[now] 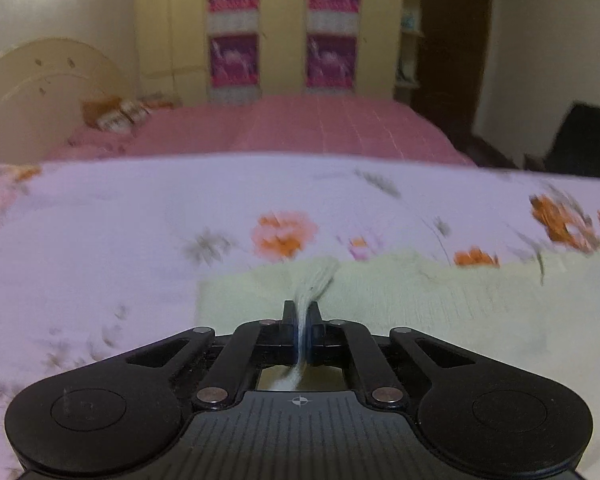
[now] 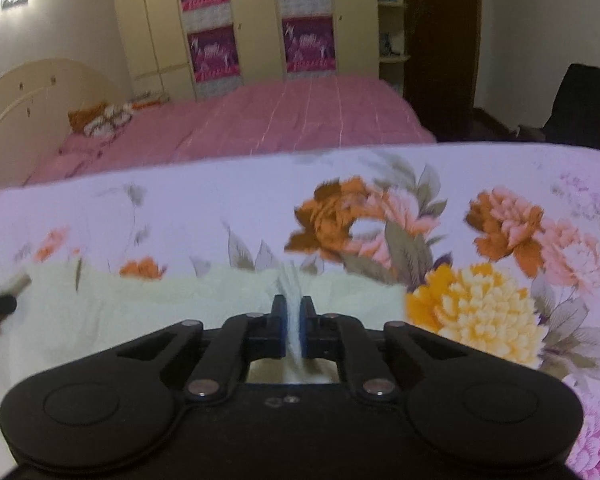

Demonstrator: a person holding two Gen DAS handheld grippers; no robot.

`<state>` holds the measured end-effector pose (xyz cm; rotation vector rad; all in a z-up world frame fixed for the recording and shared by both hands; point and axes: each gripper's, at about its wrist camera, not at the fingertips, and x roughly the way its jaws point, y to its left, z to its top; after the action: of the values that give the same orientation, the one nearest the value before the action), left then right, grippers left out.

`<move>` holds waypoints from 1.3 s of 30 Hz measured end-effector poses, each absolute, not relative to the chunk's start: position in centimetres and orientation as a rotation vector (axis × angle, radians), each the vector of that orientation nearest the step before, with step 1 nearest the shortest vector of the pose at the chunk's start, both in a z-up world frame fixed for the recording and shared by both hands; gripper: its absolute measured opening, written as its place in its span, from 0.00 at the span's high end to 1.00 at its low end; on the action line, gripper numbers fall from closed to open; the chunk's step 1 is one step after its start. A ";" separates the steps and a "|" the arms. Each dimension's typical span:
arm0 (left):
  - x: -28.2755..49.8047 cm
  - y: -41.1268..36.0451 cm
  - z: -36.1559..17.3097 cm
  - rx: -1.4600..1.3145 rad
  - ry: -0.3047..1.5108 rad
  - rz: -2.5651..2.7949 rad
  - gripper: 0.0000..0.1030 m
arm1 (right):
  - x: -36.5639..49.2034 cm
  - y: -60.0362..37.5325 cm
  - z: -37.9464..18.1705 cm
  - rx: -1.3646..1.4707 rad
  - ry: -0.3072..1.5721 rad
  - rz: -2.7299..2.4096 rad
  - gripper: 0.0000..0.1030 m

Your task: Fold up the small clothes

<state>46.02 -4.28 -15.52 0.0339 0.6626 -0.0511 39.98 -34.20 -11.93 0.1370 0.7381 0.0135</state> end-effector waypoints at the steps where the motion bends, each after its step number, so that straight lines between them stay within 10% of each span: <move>1: 46.0 -3.9 -15.3 0.015 0.649 -0.033 0.97 | 39.9 -34.3 -11.6 0.139 0.720 0.006 0.95; 11: 47.2 -2.8 -16.9 -0.028 0.706 0.004 0.92 | 41.3 -35.2 -14.7 0.080 0.781 -0.077 0.87; 13: 46.5 -2.3 -16.0 -0.046 0.701 0.010 0.39 | 41.0 -35.0 -14.0 0.057 0.769 -0.094 0.70; 15: 44.9 -1.7 -14.9 -0.061 0.636 0.039 0.13 | 40.0 -35.5 -12.8 0.086 0.731 -0.098 0.64; 39: 42.8 -4.8 -16.6 0.019 0.748 -0.013 0.11 | 38.2 -35.5 -13.8 0.068 0.785 -0.089 0.71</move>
<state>42.82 -4.80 -16.55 0.0192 0.7476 -0.0129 38.23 -35.45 -13.76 0.0684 0.7851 -0.0889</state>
